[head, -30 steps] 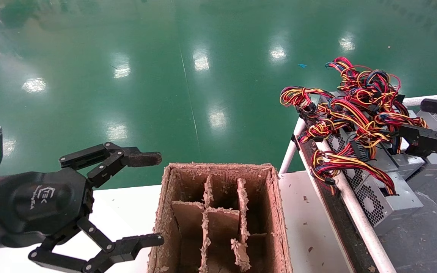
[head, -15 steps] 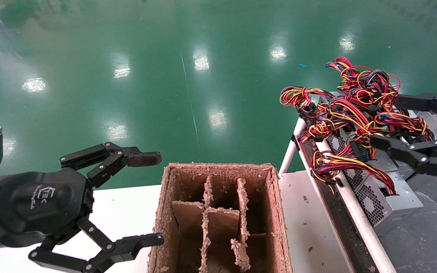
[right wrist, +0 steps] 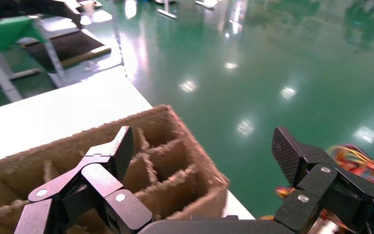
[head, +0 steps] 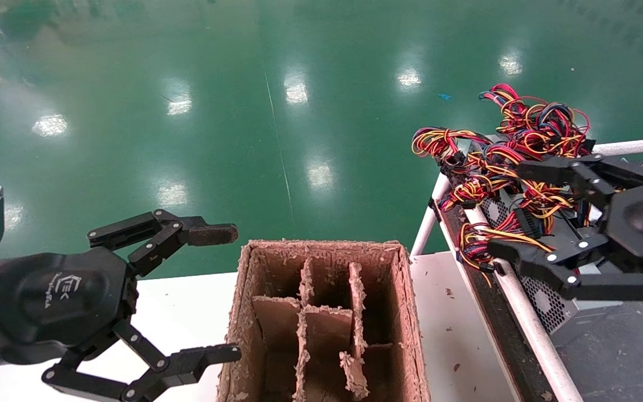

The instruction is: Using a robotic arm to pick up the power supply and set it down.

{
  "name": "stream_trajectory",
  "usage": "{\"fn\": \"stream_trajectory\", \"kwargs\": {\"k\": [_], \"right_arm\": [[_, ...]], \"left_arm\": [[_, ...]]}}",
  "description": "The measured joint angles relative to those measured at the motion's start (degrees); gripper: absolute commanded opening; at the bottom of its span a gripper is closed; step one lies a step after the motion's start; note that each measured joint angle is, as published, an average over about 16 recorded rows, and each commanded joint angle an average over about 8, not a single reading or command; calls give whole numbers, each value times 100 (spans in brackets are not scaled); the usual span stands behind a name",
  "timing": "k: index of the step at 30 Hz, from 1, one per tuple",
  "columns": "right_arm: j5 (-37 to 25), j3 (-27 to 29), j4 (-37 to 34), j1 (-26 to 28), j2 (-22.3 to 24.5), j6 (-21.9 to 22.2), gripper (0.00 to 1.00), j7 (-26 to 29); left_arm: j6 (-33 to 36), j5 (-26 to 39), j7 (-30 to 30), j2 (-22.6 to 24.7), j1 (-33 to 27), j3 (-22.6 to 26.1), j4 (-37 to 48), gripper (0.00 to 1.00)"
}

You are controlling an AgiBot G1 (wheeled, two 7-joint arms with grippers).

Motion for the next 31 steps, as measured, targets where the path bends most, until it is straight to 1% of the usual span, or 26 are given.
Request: {"fn": "stream_trajectory", "kwargs": {"k": [24, 31], "right_arm": [[-459, 1223, 72, -681, -1195, -1126, 100, 112], [-526, 1402, 83, -780, -1369, -1290, 100, 128]], "left_arm": [[-1, -1, 1, -1, -1, 2, 0, 100], [-1, -2, 1, -1, -1, 2, 0, 100]]}}
